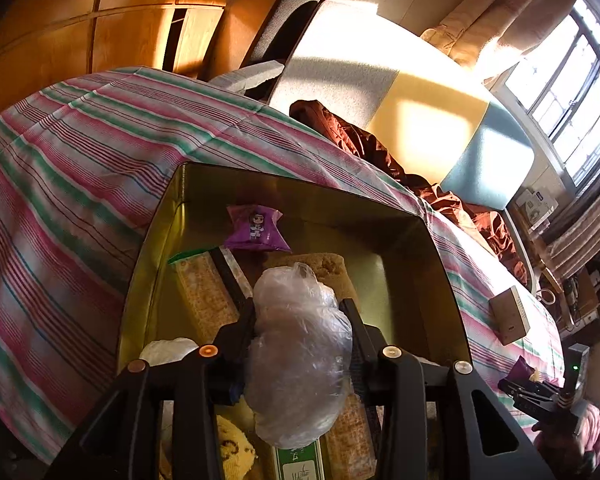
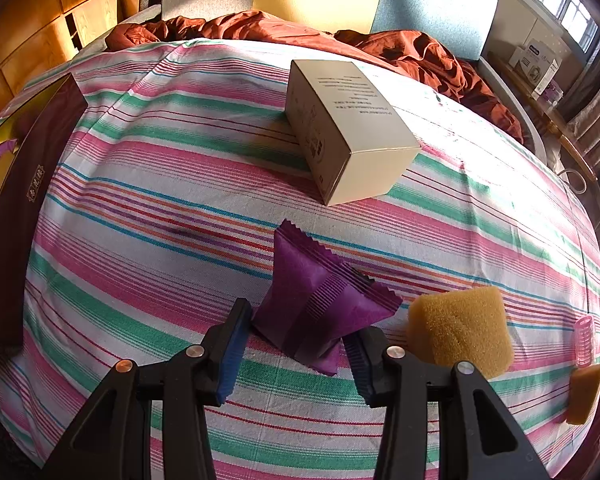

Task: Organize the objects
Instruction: 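Drop the plastic bag into the tray with the left gripper while the right holds the packet, then lower the purple packet into the gold tray and open the right gripper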

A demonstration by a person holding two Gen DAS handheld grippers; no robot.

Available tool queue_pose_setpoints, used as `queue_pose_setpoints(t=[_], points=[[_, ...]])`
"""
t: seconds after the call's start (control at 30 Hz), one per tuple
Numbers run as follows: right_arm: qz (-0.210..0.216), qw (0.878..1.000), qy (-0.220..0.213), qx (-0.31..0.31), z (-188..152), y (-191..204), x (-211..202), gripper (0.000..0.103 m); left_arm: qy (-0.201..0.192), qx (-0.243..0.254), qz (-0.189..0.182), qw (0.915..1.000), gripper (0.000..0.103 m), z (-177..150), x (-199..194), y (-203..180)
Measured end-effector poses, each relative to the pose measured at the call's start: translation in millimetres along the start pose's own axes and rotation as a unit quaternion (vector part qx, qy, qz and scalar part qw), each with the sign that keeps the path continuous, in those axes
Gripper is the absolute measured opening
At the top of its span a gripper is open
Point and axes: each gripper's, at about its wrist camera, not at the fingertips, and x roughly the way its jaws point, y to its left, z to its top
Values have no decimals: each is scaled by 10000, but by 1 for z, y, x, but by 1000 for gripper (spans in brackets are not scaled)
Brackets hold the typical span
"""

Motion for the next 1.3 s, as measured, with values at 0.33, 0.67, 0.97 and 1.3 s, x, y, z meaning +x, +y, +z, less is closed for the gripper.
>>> queue_pose_setpoints(t=[0.33, 0.67, 0.97, 1.3], points=[[-24, 10000, -5, -23, 1, 1, 2, 46, -396, 62, 421, 9983, 74, -23, -26, 6], [-178, 9997, -60, -134, 2, 4, 1, 46, -666, 842, 816, 9909, 74, -66, -53, -14], [-134, 9997, -98, -200, 1, 12, -3, 45, -779, 1241, 755, 9863, 74, -76, -63, -33], [-25, 9995, -69, -322, -3, 32, -6, 45, -729, 1337, 758, 9854, 75, -89, -68, -29]])
